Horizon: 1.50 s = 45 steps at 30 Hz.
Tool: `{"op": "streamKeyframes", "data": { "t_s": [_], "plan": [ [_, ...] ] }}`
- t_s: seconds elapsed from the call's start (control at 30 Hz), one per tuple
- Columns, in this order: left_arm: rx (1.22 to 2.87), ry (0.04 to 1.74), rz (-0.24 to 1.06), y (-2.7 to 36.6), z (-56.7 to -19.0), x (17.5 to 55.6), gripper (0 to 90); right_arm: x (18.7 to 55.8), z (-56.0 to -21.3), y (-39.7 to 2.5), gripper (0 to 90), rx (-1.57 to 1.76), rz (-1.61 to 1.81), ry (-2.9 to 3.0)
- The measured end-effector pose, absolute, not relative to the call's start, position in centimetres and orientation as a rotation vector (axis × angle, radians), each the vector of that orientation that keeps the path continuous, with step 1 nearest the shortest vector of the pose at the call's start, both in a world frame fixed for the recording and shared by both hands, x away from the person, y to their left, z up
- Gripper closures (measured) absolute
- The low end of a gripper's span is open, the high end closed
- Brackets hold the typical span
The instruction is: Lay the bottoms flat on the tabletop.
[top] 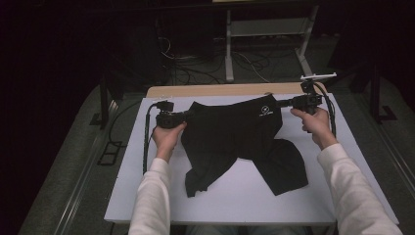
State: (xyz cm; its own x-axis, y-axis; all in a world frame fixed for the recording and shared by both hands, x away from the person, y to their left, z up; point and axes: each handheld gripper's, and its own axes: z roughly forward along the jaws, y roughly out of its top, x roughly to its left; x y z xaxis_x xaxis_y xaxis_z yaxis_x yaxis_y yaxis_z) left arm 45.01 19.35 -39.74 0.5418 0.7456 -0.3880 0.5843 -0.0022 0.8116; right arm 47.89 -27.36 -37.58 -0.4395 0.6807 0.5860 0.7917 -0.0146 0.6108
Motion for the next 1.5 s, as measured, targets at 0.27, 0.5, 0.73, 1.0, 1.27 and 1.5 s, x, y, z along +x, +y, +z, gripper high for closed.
{"op": "streamKeyframes", "data": {
  "t_s": [0.27,0.5,0.73,1.0,1.27,1.5],
  "plan": [
    [1.655,1.141,0.181,18.9,-39.5,47.1,86.7,49.6,-38.1,-27.6,87.3,-1.627,-1.474,-2.093],
    [1.656,1.162,0.16,19.0,-40.5,48.0,86.8,50.5,-39.7,-27.8,87.4,-1.653,-1.452,-2.057],
    [1.633,1.208,0.138,19.3,-41.7,49.2,86.8,51.7,-41.1,-27.3,87.4,-1.673,-1.446,-2.049],
    [1.649,1.217,0.148,19.1,-41.3,50.5,86.7,52.7,-41.1,-26.8,87.4,-1.691,-1.457,-2.098],
    [1.638,1.169,0.221,18.1,-37.7,52.2,86.6,54.0,-37.8,-26.7,87.3,-1.748,-1.475,-2.125],
    [1.601,1.15,0.238,18.1,-36.0,53.2,86.4,54.8,-35.5,-26.8,87.3,-1.754,-1.535,-2.149]
  ]
}}
